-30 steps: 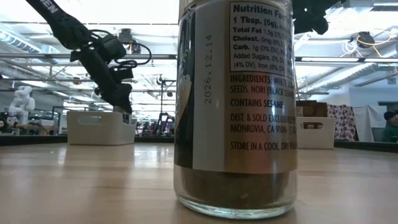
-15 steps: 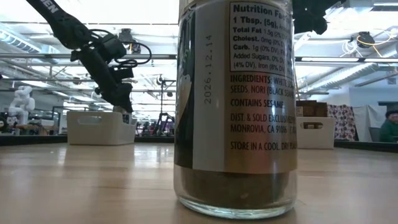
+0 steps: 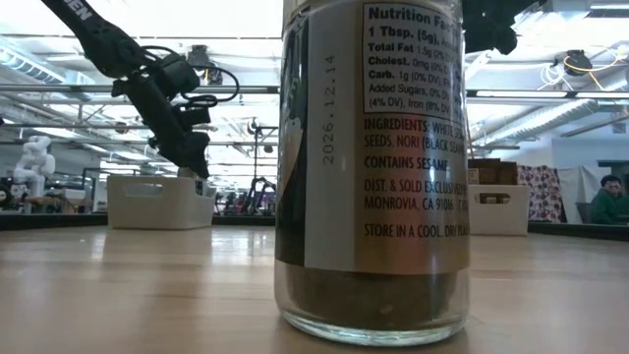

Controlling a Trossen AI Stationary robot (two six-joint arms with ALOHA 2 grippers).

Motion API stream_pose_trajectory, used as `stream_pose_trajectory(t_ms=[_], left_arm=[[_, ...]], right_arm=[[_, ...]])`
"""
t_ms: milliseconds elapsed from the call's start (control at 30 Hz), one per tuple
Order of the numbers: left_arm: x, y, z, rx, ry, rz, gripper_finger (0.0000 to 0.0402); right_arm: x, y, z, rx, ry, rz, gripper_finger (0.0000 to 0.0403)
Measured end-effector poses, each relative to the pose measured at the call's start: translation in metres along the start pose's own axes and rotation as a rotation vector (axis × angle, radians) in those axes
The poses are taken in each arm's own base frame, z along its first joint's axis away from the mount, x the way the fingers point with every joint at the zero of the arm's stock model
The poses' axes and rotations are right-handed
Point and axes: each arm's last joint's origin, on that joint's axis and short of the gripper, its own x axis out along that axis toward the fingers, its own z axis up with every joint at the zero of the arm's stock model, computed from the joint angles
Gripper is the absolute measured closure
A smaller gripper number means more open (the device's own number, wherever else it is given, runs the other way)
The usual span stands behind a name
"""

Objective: Sort spices by type
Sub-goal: Put the gold seasoning bottle into the gray bin

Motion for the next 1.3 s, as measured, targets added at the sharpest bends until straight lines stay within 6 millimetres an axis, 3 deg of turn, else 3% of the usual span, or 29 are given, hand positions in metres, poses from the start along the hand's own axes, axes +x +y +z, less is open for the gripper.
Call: stream_pose_trajectory(t_ms=[433,800,1033,1300], left_arm=[[-0.004,0.002,0.002,-0.019,-0.006,0.052,0.0056],[-0.057,0.008,0.032,-0.049,-0.24,0.076,0.0055],[-0.085,-0.018,0.037,-0.083,-0.351,-0.152,0.0055],[-0.11,-0.074,0.043,-0.033,-0.43,-0.476,0.0055]], right_arm=[[0.0,0.002,-0.001,-0.042,0.018,0.06,0.0177],[0.0,0.001,0.0,-0.063,0.021,0.072,0.0177],[0.0,0.004,0.007,-0.001,-0.042,0.118,0.0177],[0.011,0.014,0.01,0.079,-0.055,0.187,0.0177]])
